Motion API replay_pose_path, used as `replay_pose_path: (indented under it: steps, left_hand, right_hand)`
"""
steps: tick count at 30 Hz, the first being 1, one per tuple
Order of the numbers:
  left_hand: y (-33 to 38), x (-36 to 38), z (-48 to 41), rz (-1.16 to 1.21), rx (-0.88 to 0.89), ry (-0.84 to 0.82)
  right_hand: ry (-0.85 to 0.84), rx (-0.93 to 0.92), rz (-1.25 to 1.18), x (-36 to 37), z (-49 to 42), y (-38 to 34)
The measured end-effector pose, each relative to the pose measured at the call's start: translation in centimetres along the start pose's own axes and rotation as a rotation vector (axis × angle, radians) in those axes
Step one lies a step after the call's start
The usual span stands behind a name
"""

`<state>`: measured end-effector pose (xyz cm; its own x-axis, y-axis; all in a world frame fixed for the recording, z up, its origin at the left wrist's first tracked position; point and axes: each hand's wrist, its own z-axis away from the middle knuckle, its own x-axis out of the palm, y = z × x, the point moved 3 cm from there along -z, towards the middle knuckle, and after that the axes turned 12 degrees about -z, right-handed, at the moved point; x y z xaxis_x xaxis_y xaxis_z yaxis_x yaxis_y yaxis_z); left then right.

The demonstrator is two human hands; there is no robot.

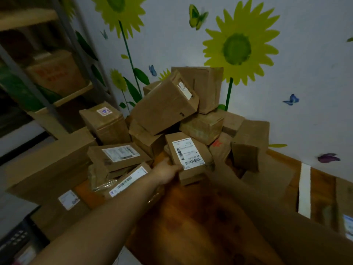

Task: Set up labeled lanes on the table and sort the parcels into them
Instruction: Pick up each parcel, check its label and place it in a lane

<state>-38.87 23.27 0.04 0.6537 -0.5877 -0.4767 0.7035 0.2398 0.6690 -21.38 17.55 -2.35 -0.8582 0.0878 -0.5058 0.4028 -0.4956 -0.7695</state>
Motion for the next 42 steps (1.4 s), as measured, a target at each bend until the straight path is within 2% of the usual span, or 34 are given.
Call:
replay_pose_path:
  steps: [9, 14, 17, 20, 24, 28, 32, 36, 39, 40, 42]
  left_hand:
    - [-2.3, 0.0, -1.0, 0.292, -0.135, -0.119]
    - [-4.1, -2.0, 1.1, 0.299, -0.122, -0.233]
    - [-5.0, -3.1, 3.4, 0.265, -0.074, -0.265]
    - [-6.1, -3.5, 5.7, 0.26, -0.028, -0.286]
    - [-7.4, -4.5, 8.1, 0.337, 0.019, -0.278]
    - [-7.5, -6.5, 9.0, 0.536, 0.103, -0.166]
    - [-6.9, -6.1, 11.2, 0.669, 0.151, -0.204]
    - [-6.2, -5.6, 13.0, 0.695, 0.21, -0.182]
    - [-5.4, -7.4, 13.4, 0.719, 0.241, -0.006]
    - [-5.0, -7.7, 13.8, 0.677, 0.261, 0.042]
    - [-4.3, -7.3, 14.9, 0.51, 0.31, 0.022]
  right_hand:
    - [0.067, 0.07, -0.186, 1.0, 1.9, -0.3]
    - [0.131, 0.168, -0.269, 2.6, 4.6, -0.8]
    - [0.116, 0.208, -0.305, 4.2, 7.1, -1.2]
    - [0.169, 0.245, -0.386, 5.4, 10.3, -1.7]
    - [0.276, 0.156, -0.514, 5.7, 14.3, -2.7]
    - [0.363, 0.002, -0.639, 5.6, 18.4, -4.4]
    - [0.452, -0.043, -0.807, 6.3, 20.5, -5.0]
    - [0.433, -0.103, -0.859, 5.6, 22.0, -5.6]
    - [0.409, -0.163, -0.847, 3.0, 23.2, -5.9]
    - [0.413, -0.18, -0.831, 2.1, 23.7, -6.0]
    - [0.461, -0.226, -0.797, 0.3, 24.7, -6.0]
